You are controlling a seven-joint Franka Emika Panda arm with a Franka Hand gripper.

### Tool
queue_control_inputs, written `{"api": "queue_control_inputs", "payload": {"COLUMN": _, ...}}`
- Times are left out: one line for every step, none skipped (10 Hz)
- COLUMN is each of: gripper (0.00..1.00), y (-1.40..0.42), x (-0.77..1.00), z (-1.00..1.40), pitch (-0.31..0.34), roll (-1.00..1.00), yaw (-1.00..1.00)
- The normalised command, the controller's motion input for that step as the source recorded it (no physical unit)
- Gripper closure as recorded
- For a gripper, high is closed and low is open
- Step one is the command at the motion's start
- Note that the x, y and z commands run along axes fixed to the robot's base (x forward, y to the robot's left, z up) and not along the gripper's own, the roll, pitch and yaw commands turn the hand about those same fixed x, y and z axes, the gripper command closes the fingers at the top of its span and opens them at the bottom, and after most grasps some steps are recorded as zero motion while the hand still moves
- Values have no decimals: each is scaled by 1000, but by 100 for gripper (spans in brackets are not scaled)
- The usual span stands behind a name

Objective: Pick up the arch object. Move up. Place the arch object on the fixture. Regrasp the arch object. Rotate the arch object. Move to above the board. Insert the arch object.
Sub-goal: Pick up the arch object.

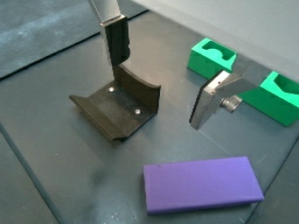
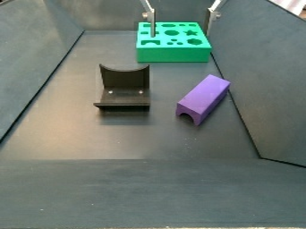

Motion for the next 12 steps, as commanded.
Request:
{"api": "queue_control_inputs", "payload": {"gripper": 0, "y": 111, "x": -151, "z": 54, "pitch": -127, "roll": -150, "yaw": 0}}
{"api": "queue_control_inputs", "payload": {"gripper": 0, "y": -26, "x": 40, "z": 0, "pitch": 36, "roll": 40, "yaw": 0}}
{"api": "queue_control_inputs", "payload": {"gripper": 0, "y": 117, "x": -63, "z": -669, "pitch": 0, "roll": 16, "yaw": -409}}
{"api": "queue_control_inputs", "payload": {"gripper": 0, "y": 9, "x": -31, "z": -586, "pitch": 89, "roll": 11, "yaw": -1000}}
{"api": "queue_control_inputs", "payload": {"gripper": 0, "y": 49, "x": -11, "z": -709, "pitch": 44, "roll": 0, "yaw": -1000}}
{"api": "queue_control_inputs", "payload": {"gripper": 0, "y": 60, "x": 0, "z": -783, "pitch": 26, "roll": 0, "yaw": -1000}}
{"api": "queue_control_inputs", "payload": {"gripper": 0, "y": 54, "x": 0, "z": -820, "pitch": 11, "roll": 0, "yaw": -1000}}
{"api": "queue_control_inputs", "payload": {"gripper": 0, "y": 34, "x": 0, "z": -860, "pitch": 0, "roll": 0, "yaw": -1000}}
{"api": "queue_control_inputs", "payload": {"gripper": 0, "y": 0, "x": 0, "z": -900, "pitch": 0, "roll": 53, "yaw": -1000}}
{"api": "queue_control_inputs", "payload": {"gripper": 0, "y": 0, "x": 0, "z": -911, "pitch": 0, "roll": 64, "yaw": -1000}}
{"api": "queue_control_inputs", "payload": {"gripper": 0, "y": 0, "x": 0, "z": -926, "pitch": 0, "roll": 71, "yaw": -1000}}
{"api": "queue_control_inputs", "payload": {"gripper": 0, "y": 0, "x": 0, "z": -889, "pitch": 0, "roll": 104, "yaw": -1000}}
